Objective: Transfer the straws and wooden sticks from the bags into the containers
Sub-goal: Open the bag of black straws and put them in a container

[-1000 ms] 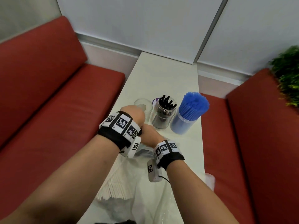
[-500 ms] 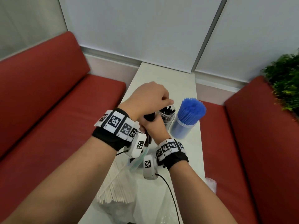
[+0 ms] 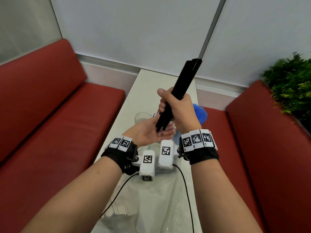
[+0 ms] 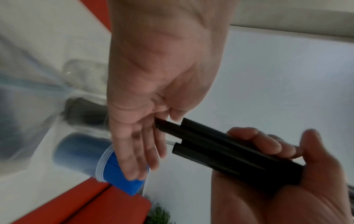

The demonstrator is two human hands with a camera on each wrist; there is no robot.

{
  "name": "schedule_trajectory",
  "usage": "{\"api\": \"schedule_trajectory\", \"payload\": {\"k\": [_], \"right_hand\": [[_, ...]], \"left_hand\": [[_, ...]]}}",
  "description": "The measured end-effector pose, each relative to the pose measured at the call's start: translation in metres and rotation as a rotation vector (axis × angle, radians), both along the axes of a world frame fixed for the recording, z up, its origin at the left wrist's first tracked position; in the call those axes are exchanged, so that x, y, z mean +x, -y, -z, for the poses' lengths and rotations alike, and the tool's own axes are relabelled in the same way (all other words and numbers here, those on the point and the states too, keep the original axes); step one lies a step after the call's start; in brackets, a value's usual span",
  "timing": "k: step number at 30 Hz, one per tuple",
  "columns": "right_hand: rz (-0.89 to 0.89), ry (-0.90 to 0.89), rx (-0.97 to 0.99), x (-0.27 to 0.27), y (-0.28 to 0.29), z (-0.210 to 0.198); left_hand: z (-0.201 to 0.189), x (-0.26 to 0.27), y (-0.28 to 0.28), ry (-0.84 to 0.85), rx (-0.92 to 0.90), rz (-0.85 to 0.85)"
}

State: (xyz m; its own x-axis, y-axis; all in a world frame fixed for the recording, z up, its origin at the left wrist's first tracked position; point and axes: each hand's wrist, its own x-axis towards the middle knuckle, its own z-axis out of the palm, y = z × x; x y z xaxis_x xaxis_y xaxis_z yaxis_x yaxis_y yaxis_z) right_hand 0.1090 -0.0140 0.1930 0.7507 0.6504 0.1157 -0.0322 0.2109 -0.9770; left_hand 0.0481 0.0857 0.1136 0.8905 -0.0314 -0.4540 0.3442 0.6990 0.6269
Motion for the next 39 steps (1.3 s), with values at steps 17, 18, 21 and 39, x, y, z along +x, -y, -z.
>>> {"api": "schedule_trajectory", "payload": {"k": [17, 18, 21, 39], "right_hand": [[-0.030, 0.082, -0.190, 0.012, 0.010, 0.011], [-0.061, 0.110, -0.240, 0.015, 0.013, 0.008], [-0.155, 0.167, -0.382, 0.026, 0.023, -0.001], [-0.201, 0.030, -0.506, 0.056, 0.016, 0.005]], "left_hand": [[0.014, 0.013, 0.002, -0.183, -0.070, -0.105], [0.016, 0.013, -0.001, -0.183, -0.037, -0.114], [0.022, 0.012, -0.012, -0.195, 0.088, -0.143], [0.058, 0.019, -0.038, -0.176, 0.152, -0.190]]}}
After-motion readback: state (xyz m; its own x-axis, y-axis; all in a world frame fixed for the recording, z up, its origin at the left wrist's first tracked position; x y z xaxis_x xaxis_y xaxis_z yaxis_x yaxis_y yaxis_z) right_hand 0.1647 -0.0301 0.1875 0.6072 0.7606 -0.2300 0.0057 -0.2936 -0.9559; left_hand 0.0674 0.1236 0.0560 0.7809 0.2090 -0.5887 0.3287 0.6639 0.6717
